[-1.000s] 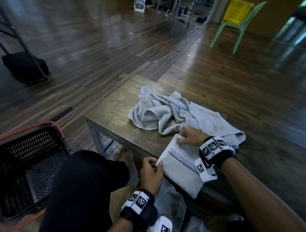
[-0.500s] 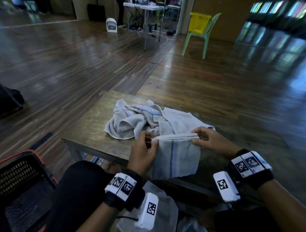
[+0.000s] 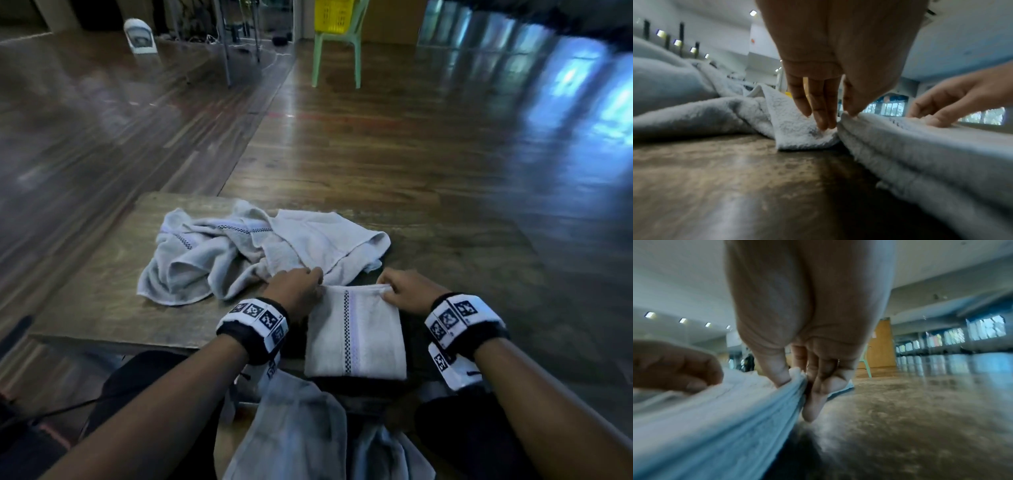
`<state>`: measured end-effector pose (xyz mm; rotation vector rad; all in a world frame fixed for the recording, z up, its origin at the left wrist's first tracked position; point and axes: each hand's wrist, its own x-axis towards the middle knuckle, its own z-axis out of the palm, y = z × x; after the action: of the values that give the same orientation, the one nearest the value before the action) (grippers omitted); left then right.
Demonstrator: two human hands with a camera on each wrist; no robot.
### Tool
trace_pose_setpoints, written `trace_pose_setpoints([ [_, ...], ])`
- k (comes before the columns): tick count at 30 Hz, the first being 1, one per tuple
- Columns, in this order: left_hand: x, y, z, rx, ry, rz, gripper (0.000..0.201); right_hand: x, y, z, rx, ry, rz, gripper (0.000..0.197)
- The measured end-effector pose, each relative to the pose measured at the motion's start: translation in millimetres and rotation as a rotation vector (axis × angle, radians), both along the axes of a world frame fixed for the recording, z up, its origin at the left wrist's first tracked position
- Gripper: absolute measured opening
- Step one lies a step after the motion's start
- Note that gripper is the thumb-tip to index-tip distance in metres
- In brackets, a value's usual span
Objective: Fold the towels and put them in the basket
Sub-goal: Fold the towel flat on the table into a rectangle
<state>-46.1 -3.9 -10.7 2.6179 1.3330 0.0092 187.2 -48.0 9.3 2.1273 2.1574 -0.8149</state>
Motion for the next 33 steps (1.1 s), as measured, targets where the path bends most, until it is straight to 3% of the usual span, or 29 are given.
trace_pose_setpoints([
  [3,10.7,-0.3,-10.2,0.111,0.016,-0.112,0.027,3.1,3.7,-9.2,-0.027,-0.053,0.037,0.014],
  [7,18.8,0.0,-19.9,0.129,0.015,-0.200,0.040,6.1,6.3,-10.4,0.008,-0.106,0.045,0.018],
  [11,23.5,7.9,-20.4,0.073,-0.015,-0.190,0.027,9.6,6.0,-12.7,0.045,-0.137,0.029,0.020],
  [16,24.5,17.7,-19.4,-0.093,-0.092,-0.101,0.019,10.3,5.3,-17.0,-0.044,-0.121,0.035,0.030],
  [25,27.1,16.2,-16.1,-0.119,-0.083,-0.047,0.008,12.1,3.1,-18.3,0.119,-0.107,0.122,0.009],
  [33,25.0,17.0,-15.7,-0.119,-0.115,-0.033,0.010,13.3,6.0,-23.5,0.128,0.002,-0.018,0.004],
])
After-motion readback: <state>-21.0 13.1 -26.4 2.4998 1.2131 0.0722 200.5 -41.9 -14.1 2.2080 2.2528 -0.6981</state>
